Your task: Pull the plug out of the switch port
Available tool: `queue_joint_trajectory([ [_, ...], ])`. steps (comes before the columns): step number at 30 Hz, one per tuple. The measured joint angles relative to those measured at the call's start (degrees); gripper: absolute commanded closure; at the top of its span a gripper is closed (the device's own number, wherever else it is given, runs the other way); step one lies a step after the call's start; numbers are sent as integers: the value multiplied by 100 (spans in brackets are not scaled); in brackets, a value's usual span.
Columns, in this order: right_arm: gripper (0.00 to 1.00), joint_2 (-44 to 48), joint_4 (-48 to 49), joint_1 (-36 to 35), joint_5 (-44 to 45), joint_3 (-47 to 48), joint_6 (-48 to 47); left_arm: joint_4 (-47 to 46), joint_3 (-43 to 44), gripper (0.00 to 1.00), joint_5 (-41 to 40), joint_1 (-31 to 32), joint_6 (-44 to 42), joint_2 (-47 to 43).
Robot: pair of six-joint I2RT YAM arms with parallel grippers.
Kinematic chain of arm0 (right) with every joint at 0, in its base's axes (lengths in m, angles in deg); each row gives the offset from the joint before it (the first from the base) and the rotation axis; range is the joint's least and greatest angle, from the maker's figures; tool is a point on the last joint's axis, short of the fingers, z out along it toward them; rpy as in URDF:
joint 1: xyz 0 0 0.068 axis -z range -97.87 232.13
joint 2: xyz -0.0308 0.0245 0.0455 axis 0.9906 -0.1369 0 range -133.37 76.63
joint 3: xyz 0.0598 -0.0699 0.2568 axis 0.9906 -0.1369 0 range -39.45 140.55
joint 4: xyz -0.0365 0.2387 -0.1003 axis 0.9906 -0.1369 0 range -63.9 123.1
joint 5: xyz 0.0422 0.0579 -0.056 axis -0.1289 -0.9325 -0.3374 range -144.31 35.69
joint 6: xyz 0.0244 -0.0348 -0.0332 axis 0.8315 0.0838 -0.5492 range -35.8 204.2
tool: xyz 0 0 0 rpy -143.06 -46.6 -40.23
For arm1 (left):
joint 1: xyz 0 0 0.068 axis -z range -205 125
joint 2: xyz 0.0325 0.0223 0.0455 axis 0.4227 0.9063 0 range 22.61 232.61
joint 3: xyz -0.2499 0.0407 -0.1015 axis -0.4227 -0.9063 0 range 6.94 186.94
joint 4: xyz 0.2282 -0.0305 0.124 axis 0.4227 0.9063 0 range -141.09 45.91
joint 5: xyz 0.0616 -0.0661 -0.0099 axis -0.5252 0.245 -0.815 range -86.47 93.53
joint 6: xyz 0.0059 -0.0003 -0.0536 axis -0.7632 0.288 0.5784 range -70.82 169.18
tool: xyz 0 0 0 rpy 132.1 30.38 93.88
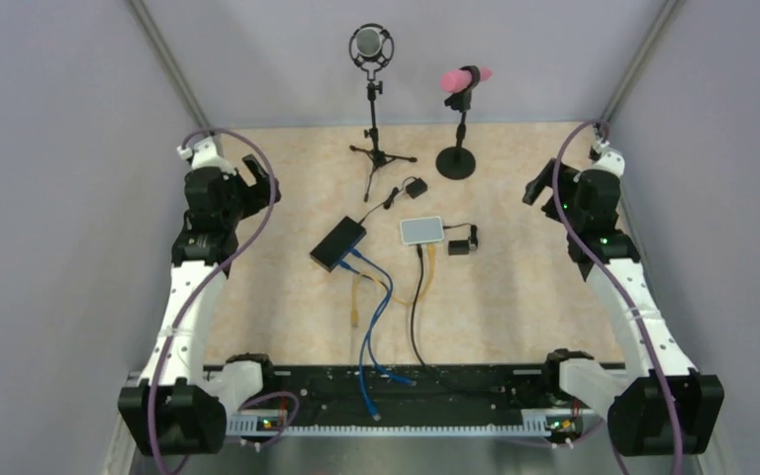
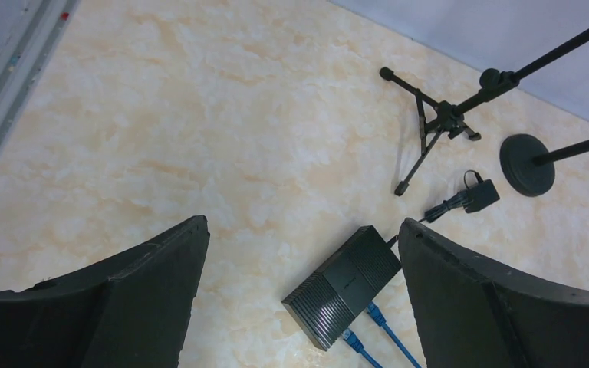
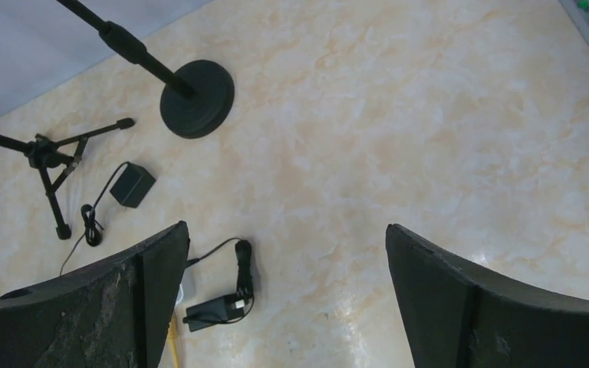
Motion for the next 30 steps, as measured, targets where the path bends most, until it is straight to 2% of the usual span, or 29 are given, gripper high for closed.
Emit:
queue_joint_trajectory([
  [7, 1, -260, -1086, 0, -42, 693, 616, 216, -136, 1, -568, 4, 188, -575],
  [13, 1, 752, -699, 2, -566, -190, 719, 479, -317, 1, -481, 4, 188, -660],
  [15, 1, 870, -706, 2, -765, -271, 699, 479, -396, 1, -350, 4, 157, -710],
  [18, 1, 466, -964, 0, -962, 94, 669, 466, -487, 1, -57, 4, 103, -850],
  [23, 1, -369, -1711, 7, -90, 907, 1047, 422, -538, 1, 507, 4, 26, -1054],
  [26, 1, -236, -1718, 4, -90, 721, 874, 297, -627, 1, 857, 4, -15, -1102],
  [30, 2, -122, -1720, 4, -592, 466, 588, 201, -787, 1, 1314, 4, -118, -1108],
])
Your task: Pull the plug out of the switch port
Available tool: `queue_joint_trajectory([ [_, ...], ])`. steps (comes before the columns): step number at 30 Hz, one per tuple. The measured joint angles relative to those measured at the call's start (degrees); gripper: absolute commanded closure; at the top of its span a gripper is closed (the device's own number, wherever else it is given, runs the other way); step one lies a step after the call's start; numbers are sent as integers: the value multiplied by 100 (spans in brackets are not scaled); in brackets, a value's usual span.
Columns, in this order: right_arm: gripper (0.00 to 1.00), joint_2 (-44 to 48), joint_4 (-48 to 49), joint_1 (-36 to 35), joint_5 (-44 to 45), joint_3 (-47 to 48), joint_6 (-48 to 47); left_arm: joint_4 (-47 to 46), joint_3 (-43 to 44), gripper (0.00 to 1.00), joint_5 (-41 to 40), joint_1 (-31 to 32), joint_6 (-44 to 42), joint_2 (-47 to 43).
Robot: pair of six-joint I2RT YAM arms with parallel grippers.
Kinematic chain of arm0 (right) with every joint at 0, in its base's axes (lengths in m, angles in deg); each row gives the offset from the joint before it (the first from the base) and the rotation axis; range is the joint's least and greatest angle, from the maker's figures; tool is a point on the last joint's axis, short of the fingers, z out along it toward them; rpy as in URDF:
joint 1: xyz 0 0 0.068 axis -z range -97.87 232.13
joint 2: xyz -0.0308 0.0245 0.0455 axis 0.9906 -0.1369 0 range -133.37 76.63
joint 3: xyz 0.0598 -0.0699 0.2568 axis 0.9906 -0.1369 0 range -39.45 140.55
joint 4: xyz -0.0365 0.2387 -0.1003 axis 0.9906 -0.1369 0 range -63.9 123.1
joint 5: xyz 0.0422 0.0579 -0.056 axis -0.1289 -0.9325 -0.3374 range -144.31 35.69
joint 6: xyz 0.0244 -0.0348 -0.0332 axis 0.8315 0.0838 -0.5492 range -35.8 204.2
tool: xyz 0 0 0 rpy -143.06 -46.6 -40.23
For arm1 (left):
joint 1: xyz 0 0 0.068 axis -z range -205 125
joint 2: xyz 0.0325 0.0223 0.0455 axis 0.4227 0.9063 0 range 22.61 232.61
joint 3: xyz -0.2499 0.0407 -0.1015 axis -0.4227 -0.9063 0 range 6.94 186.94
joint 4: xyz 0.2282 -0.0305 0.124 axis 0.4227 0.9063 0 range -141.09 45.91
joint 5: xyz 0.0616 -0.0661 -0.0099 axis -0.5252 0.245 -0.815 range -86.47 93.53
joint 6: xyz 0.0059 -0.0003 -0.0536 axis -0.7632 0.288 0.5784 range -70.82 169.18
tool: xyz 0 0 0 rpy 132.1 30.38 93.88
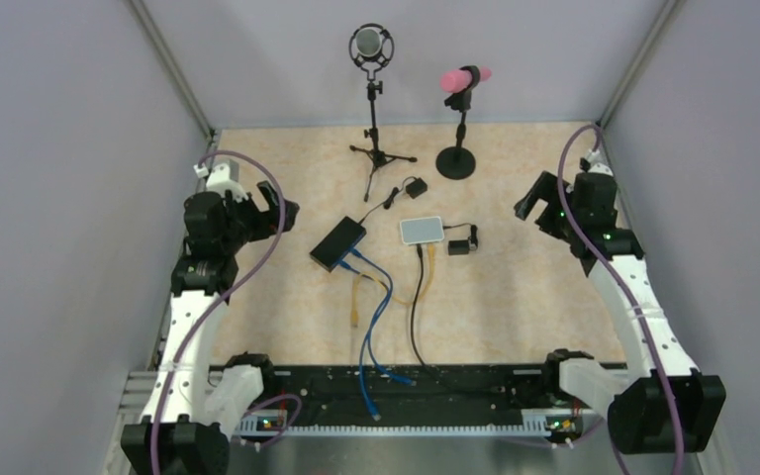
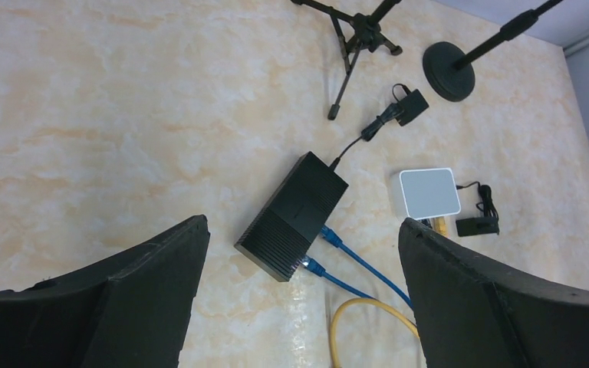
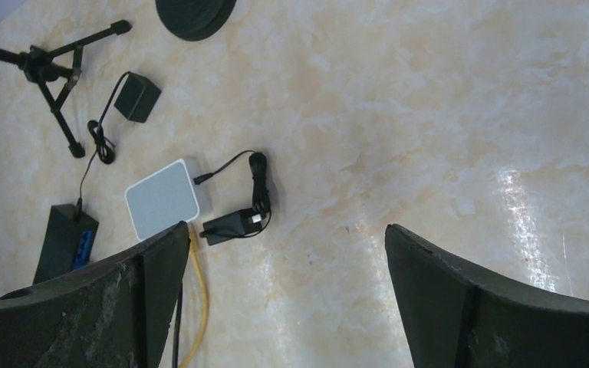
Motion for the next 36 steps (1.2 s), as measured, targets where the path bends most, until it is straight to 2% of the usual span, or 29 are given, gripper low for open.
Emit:
queue_joint_trajectory([
  [4, 4, -92, 9, 0, -396, -2, -205, -11, -31, 1, 249, 2, -59, 0],
  [20, 10, -970, 278, -15, -1399, 22, -352, -20, -31, 1, 234, 2, -199, -59],
  [29, 13, -1298, 240, -402, -1346, 328, -540, -17, -31, 1, 238, 2, -258, -66],
  [36, 19, -1386, 238, -417, -1305, 356, -494, -17, -31, 4, 396, 2, -260, -66],
])
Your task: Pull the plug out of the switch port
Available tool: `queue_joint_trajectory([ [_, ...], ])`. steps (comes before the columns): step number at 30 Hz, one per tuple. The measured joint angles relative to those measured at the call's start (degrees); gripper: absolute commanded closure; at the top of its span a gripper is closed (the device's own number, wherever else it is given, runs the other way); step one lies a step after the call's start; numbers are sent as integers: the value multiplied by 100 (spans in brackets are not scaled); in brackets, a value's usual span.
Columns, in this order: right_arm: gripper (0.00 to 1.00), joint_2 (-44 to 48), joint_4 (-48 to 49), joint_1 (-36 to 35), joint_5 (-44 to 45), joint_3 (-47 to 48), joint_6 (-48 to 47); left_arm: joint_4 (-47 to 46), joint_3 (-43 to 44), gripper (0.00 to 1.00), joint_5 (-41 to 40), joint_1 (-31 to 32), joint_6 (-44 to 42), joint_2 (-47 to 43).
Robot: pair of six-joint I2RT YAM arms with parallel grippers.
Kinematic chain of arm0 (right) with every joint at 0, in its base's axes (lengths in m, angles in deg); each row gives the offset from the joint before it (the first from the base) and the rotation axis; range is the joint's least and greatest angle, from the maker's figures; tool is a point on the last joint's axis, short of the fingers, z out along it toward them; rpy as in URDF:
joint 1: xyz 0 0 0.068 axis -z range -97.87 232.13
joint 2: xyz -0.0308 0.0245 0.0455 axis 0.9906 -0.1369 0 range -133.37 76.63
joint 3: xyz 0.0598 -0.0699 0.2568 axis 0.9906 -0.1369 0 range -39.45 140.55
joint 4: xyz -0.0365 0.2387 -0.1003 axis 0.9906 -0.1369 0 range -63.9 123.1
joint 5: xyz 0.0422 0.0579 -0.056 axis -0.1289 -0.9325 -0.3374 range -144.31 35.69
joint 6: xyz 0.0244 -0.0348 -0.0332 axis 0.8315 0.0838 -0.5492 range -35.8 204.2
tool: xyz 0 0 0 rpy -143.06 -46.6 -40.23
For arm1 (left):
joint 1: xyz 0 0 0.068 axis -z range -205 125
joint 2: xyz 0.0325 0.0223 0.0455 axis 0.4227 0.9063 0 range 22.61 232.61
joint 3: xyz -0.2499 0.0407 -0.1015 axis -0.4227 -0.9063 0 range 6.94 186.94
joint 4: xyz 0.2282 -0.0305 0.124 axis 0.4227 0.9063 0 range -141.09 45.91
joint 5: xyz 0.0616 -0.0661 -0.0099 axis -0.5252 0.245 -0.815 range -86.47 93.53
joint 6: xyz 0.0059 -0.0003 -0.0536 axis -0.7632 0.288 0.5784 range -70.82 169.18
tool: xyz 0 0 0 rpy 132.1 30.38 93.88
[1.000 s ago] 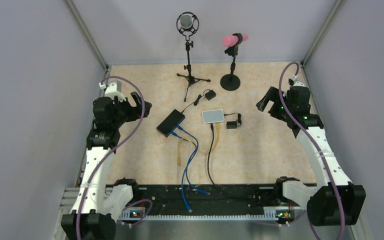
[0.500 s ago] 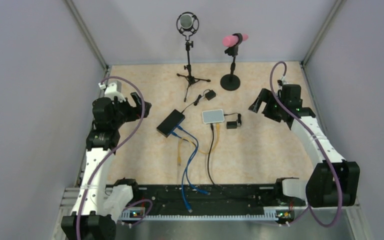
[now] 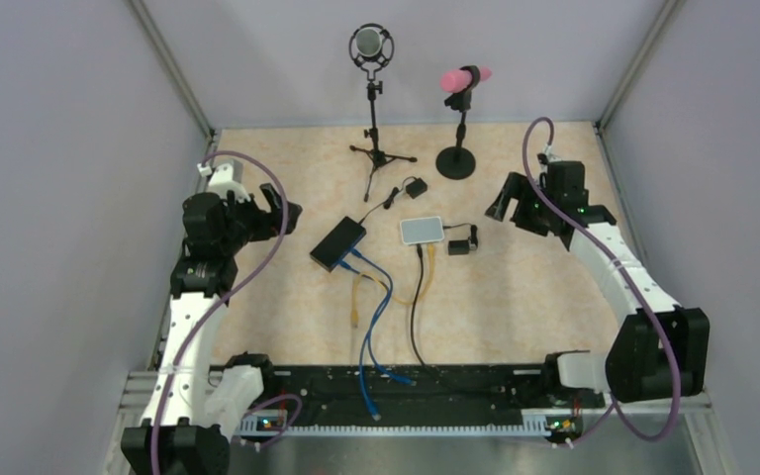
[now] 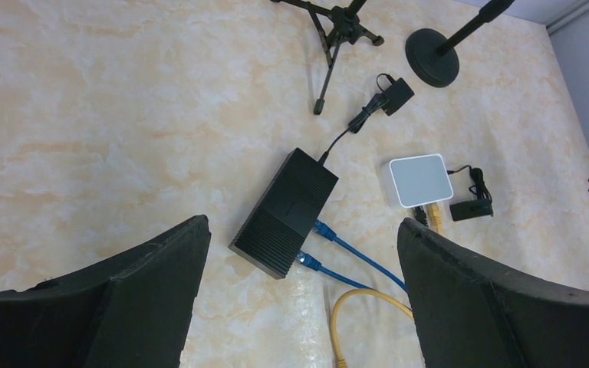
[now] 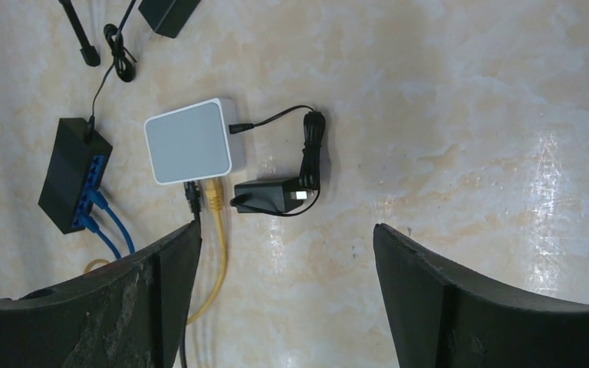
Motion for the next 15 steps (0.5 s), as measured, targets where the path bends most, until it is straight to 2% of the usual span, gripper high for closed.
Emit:
queue_joint_trajectory([
  [5, 30, -142, 35, 0, -72, -11, 142, 0, 0, 6, 219, 0, 2, 9],
  [8, 32, -306, 221, -2, -251, -15, 280, 2, 0, 6, 313, 20, 0, 24],
  [15, 39, -1373, 483, -365, -544, 52, 358, 26, 0, 6, 337, 144, -42, 44],
])
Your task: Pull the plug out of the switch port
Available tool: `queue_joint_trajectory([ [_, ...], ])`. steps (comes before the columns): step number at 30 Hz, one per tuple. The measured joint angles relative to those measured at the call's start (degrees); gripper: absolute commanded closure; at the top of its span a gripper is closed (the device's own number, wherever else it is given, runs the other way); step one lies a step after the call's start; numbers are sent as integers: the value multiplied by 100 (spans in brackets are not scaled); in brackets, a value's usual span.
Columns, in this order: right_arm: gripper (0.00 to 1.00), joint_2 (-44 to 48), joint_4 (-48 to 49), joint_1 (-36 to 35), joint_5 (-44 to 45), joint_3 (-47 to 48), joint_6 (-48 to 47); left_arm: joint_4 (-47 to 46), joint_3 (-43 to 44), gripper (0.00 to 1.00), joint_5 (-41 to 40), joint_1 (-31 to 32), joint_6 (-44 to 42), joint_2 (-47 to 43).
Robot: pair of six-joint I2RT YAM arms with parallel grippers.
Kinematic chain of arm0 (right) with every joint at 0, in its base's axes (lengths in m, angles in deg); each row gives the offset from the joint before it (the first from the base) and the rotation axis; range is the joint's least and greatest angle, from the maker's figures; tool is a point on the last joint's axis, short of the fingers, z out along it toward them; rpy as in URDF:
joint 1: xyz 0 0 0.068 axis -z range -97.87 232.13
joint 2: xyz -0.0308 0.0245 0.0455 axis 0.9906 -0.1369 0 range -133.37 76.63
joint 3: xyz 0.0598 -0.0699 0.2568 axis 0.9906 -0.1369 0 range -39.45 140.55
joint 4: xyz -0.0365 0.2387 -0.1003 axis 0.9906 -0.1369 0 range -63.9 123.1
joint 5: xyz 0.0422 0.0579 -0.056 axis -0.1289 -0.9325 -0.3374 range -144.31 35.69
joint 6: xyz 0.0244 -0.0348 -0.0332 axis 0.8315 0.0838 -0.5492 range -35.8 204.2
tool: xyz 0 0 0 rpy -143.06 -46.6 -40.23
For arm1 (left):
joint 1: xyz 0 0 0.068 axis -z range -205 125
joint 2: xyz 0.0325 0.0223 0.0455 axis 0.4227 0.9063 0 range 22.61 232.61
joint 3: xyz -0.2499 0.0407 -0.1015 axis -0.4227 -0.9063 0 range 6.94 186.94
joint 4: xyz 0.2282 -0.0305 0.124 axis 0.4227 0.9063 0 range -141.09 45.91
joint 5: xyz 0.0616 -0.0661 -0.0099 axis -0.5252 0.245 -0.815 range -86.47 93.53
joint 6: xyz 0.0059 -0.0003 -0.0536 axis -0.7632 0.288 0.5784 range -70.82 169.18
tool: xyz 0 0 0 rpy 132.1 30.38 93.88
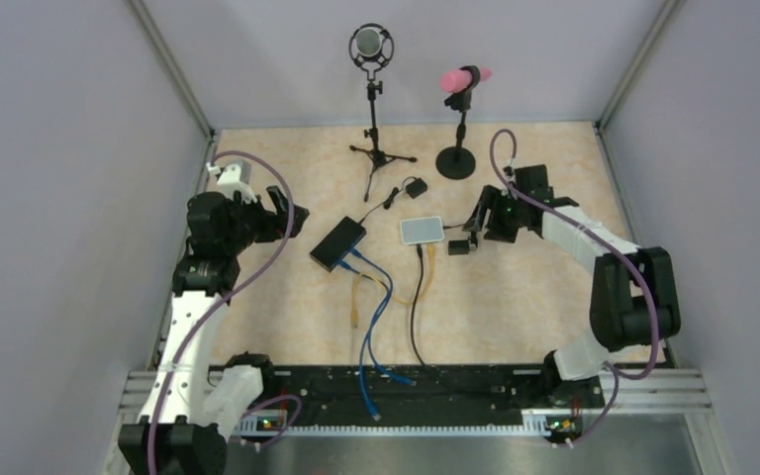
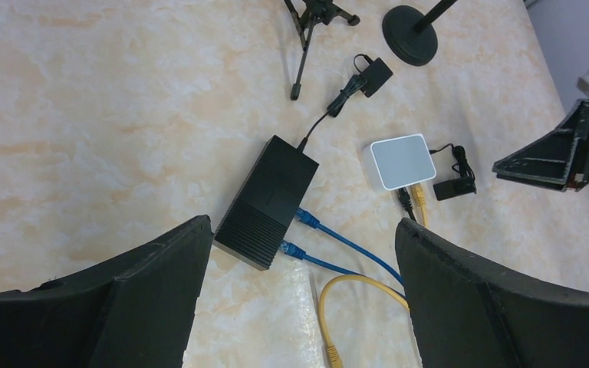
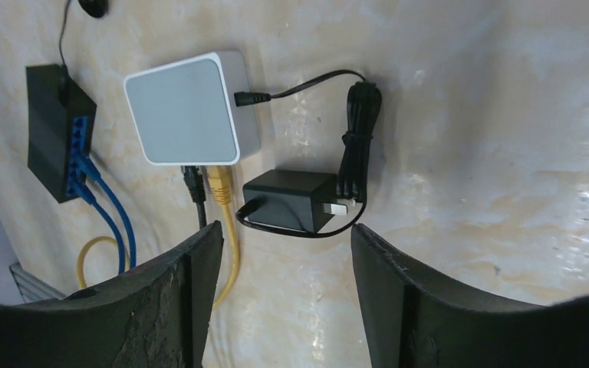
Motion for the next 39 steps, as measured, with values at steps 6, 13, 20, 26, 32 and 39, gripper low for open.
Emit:
queue_joint_trajectory([
  [6, 39, -649, 50, -358, -299, 59, -59, 101, 2, 6, -4, 28, -2, 66],
  [13, 37, -831, -94, -1213, 444, 813, -533, 184, 2, 6, -2, 28, -9, 238],
  [20, 31, -1327, -426, -1504, 1390, 1482, -756, 264, 2, 5, 2, 57, -24, 289],
  [26, 37, -1550, -498, -1504, 1283, 1519, -793, 291, 61, 5, 59, 485, -168, 437],
  [32, 39, -1676, -404, -1504, 1285, 1423, -546, 581, 516, 3, -621, 2052, -533, 896],
  [39, 37, -1104, 68, -1285, 1281, 656, -127, 555, 1436, 1, -1091, 3209, -1062, 2330],
])
